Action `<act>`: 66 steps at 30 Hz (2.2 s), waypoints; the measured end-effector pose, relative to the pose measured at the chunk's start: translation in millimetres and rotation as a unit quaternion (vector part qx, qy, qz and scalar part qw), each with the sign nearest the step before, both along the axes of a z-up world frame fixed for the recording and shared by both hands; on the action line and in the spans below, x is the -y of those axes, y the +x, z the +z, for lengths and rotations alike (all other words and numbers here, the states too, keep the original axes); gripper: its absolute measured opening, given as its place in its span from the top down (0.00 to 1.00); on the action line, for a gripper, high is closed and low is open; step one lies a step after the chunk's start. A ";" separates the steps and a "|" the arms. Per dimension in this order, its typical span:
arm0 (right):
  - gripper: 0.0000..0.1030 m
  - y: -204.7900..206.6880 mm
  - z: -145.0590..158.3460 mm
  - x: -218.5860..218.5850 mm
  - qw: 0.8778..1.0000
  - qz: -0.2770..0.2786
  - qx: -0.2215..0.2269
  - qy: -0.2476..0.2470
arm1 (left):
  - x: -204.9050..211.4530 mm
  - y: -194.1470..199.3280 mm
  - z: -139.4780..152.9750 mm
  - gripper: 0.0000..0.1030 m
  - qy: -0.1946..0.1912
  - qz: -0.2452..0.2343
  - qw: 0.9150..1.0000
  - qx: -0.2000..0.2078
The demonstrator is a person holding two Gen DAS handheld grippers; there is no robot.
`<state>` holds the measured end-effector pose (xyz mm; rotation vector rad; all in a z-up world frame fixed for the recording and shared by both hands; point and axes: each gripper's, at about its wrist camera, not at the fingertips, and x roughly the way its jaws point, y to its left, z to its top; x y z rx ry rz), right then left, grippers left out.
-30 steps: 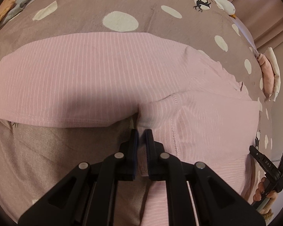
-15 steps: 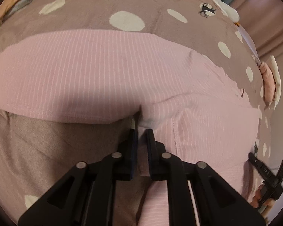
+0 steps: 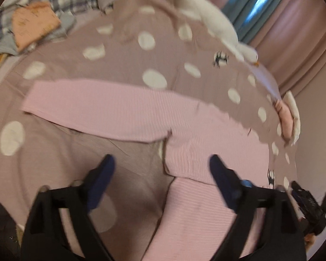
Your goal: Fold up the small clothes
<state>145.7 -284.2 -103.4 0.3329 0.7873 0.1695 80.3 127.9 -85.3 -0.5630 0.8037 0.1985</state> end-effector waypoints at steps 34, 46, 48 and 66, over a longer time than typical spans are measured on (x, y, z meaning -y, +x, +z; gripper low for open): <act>0.06 -111.6 13.4 -10.6 0.996 -0.036 0.077 -0.006 | -195.6 -49.7 -91.5 0.41 -0.148 0.282 0.948 -0.009; 0.06 -108.5 9.8 -15.2 0.997 -0.038 0.063 -0.004 | -220.1 -33.8 -109.3 0.84 -0.195 0.316 0.928 0.036; 0.06 -109.2 9.5 -15.8 0.997 -0.040 0.064 -0.007 | -218.6 -28.2 -107.0 0.94 -0.177 0.313 0.933 0.024; 0.06 -119.1 8.1 -3.5 0.996 -0.057 0.064 0.005 | -165.0 -8.0 -21.1 0.95 -0.075 0.262 0.960 0.068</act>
